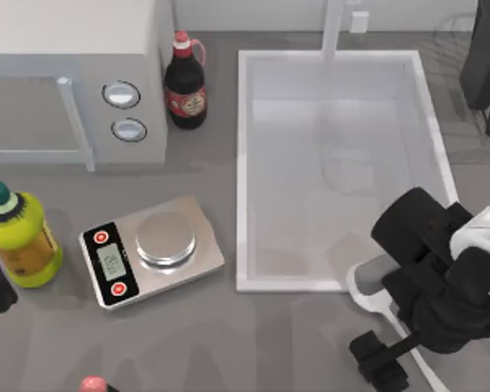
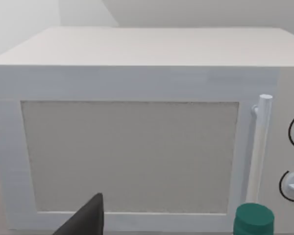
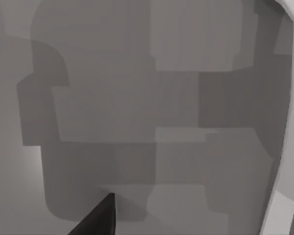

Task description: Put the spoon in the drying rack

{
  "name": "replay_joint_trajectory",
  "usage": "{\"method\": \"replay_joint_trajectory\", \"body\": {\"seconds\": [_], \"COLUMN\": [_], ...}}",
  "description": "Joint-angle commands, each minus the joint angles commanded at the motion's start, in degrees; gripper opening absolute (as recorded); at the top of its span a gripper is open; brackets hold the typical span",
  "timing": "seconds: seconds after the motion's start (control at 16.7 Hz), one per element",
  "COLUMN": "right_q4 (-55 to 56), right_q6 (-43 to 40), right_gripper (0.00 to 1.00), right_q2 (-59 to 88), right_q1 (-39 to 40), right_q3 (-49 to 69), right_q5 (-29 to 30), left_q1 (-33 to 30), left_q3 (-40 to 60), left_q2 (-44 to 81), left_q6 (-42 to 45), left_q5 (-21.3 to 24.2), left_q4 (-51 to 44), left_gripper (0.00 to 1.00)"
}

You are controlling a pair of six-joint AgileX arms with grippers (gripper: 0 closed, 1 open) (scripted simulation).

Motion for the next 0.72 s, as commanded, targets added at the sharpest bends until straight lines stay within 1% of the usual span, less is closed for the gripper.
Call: {"method": "replay_joint_trajectory", "body": {"seconds": [0.06,0.72], "right_q4": [0.0,0.0], "right_q6": [0.0,0.0], "right_gripper": [1.0,0.17], "right_q2": [0.0,0.0], "right_q1": [0.0,0.0], "right_q3": [0.0,0.0], "right_q5": [0.0,0.0], "left_q1": [0.0,0.0], "left_q3": [0.0,0.0], "left_q2": [0.0,0.0], "left_q6": [0.0,0.0], "left_q5": [0.0,0.0], "left_q4": [0.0,0.0], "left_gripper": [1.0,1.0]}}
